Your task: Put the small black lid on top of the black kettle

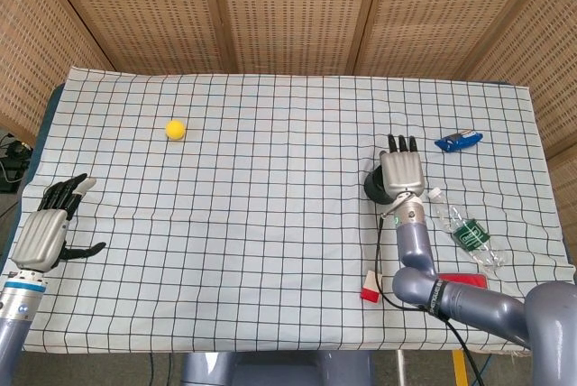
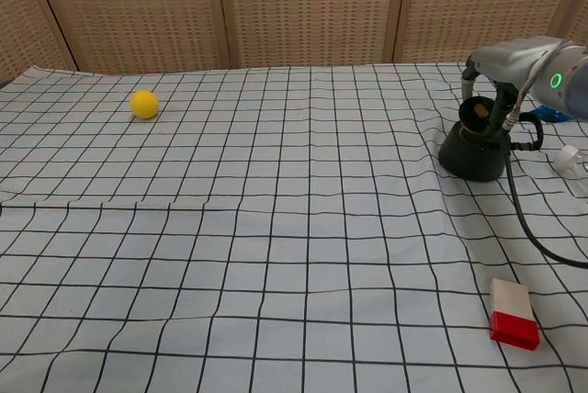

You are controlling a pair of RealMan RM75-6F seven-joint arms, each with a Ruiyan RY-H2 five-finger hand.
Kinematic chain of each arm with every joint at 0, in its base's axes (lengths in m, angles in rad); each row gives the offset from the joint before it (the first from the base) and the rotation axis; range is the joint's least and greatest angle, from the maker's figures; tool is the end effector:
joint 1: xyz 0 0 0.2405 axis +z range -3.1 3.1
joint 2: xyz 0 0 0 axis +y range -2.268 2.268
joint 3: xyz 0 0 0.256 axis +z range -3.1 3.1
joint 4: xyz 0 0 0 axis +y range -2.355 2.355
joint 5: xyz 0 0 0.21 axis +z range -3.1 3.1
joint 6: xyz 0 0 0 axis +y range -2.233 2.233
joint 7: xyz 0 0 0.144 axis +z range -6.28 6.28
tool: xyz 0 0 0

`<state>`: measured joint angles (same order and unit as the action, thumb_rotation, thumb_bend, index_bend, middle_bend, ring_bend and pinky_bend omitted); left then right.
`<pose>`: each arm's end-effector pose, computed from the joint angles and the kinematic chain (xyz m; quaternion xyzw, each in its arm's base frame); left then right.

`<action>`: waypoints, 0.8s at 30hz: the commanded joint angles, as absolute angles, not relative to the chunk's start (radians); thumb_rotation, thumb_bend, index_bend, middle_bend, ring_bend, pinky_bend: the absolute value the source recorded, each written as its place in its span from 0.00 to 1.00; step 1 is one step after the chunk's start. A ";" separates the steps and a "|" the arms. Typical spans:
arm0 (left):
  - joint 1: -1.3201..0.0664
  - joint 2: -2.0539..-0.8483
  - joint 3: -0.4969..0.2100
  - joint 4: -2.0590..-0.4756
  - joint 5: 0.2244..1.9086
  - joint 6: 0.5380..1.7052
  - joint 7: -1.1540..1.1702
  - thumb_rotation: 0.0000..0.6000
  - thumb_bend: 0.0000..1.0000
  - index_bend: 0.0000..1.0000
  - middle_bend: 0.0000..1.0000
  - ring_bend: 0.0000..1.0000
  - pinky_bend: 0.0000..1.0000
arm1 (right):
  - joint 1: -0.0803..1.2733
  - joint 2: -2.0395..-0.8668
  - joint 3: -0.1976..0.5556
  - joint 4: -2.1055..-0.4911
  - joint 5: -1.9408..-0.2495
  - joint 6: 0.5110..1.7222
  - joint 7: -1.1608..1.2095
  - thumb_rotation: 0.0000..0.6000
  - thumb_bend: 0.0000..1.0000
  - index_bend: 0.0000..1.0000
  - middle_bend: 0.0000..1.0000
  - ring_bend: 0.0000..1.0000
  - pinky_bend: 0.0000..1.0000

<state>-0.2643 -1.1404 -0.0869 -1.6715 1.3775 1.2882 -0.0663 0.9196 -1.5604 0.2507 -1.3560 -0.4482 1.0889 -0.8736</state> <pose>-0.2809 0.2387 0.1308 -0.5988 -0.4537 -0.4142 0.5139 -0.1693 -0.4112 0.0205 0.6682 -0.3717 0.2037 0.6114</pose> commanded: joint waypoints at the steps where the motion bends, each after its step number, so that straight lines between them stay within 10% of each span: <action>1: -0.264 -1.140 -0.087 -1.672 1.377 1.288 -0.066 1.00 0.01 0.01 0.00 0.00 0.00 | 0.919 -1.560 0.250 -1.358 -0.444 1.091 -0.879 1.00 0.49 0.47 0.10 0.00 0.00; 24: -0.262 -1.134 -0.084 -1.680 1.380 1.285 -0.057 1.00 0.01 0.01 0.00 0.00 0.00 | 0.908 -1.560 0.248 -1.359 -0.464 1.084 -0.860 1.00 0.29 0.31 0.03 0.00 0.00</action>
